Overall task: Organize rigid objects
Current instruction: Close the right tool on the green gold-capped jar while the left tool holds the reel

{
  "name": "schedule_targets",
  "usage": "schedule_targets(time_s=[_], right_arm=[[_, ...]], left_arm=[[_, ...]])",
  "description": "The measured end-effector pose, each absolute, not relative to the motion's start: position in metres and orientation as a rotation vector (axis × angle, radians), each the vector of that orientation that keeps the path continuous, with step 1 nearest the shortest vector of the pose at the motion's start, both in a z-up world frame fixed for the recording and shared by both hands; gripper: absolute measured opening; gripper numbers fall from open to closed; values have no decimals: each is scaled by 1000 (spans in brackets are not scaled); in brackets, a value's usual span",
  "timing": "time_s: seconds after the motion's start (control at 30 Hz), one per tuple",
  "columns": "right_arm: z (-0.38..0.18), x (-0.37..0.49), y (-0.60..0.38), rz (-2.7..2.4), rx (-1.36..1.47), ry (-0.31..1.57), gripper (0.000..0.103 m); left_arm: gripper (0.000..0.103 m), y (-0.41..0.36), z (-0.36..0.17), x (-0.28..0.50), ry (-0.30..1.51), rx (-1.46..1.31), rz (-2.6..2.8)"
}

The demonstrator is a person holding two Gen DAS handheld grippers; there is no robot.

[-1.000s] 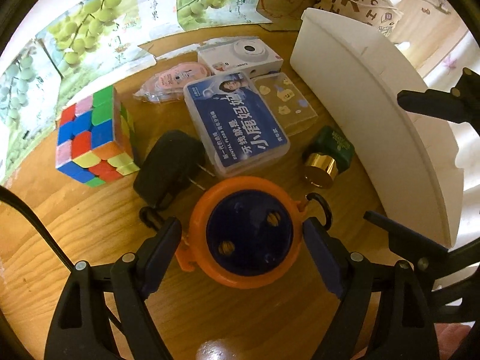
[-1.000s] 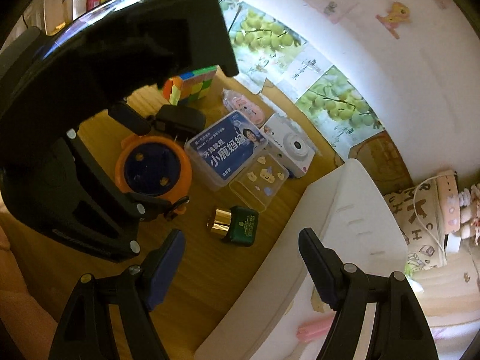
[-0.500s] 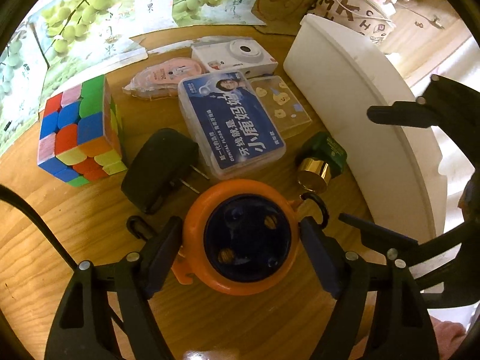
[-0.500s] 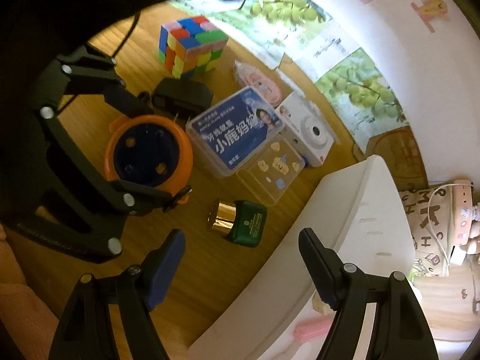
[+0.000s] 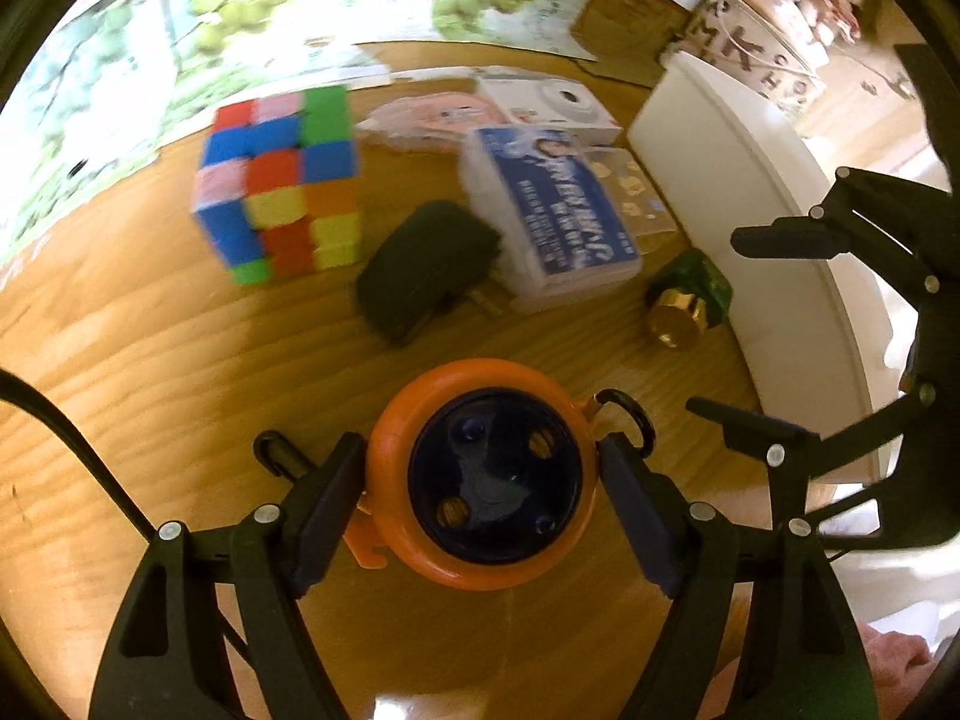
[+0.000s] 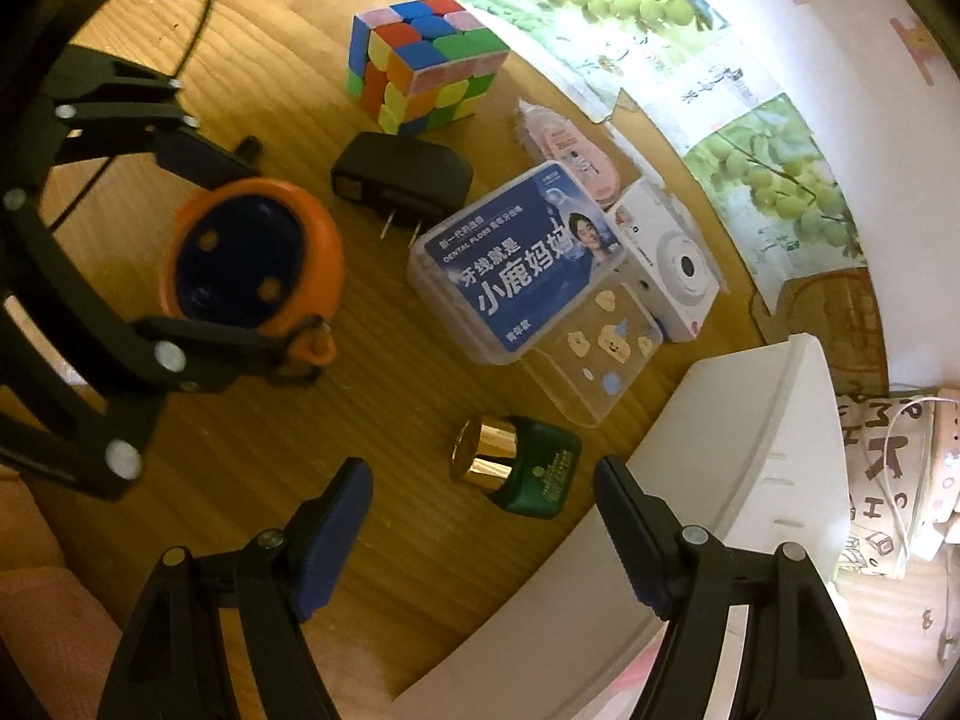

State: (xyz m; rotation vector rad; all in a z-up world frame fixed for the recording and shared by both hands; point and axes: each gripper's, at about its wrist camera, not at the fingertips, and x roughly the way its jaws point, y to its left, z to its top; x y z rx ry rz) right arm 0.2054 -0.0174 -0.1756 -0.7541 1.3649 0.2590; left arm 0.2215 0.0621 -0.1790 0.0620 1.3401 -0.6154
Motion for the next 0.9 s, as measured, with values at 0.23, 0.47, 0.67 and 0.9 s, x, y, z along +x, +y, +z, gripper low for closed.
schedule_targets(time_s=[0.23, 0.47, 0.67, 0.9], right_arm=[[-185, 212, -13, 246, -778, 1404, 76], [-194, 223, -15, 211, -777, 1448, 76], [-200, 231, -22, 181, -719, 1501, 72], [-205, 245, -33, 142, -655, 1546, 64]], left_arm=[[81, 87, -179, 213, 1324, -5, -596], [81, 108, -178, 203, 1302, -48, -568], [81, 112, -175, 201, 1284, -84, -561], [81, 117, -167, 197, 1250, -123, -576]])
